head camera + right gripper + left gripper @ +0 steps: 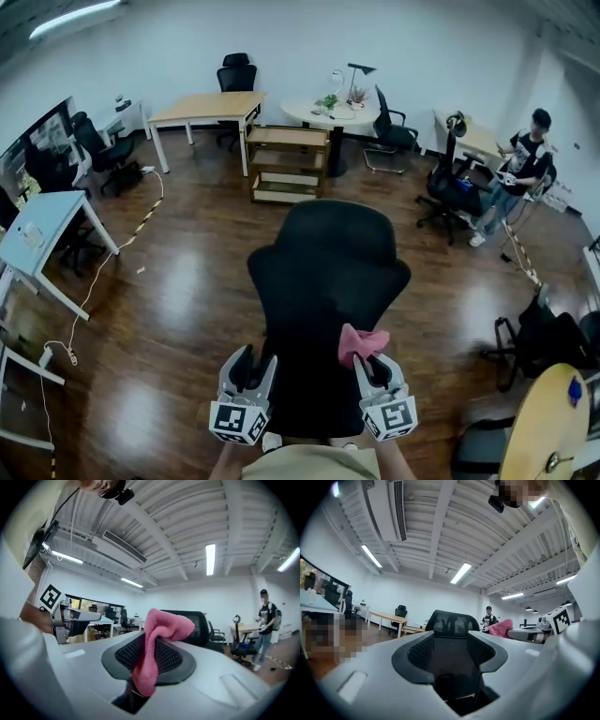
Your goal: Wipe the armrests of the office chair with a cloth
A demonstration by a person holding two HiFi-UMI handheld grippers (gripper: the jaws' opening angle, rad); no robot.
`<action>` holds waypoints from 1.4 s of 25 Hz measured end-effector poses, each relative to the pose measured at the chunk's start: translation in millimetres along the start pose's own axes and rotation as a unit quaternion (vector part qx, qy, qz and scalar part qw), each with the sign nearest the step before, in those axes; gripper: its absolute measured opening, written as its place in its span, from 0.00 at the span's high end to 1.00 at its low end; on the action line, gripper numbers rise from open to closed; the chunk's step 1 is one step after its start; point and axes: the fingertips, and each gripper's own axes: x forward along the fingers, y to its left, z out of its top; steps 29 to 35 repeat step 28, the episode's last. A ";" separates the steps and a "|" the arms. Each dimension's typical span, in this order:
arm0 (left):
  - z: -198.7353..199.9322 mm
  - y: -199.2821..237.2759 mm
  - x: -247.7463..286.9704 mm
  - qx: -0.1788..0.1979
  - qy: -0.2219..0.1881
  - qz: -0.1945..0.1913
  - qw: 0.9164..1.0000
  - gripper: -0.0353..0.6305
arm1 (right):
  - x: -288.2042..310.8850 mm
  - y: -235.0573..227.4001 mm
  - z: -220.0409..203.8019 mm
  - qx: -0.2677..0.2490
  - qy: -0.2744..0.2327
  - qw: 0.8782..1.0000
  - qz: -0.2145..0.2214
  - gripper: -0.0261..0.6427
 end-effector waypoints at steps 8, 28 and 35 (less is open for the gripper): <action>1.0 -116.7 54.9 0.005 -0.006 -0.078 0.997 0.65 | -78.7 -75.4 -14.4 0.042 0.005 0.997 -0.058 0.86; -6.8 -152.1 61.1 -0.002 -0.003 -0.098 0.995 0.66 | -101.3 -92.6 -5.1 0.052 -0.007 0.997 -0.058 0.86; -6.8 -152.1 61.1 -0.002 -0.003 -0.098 0.995 0.66 | -101.3 -92.6 -5.1 0.052 -0.007 0.997 -0.058 0.86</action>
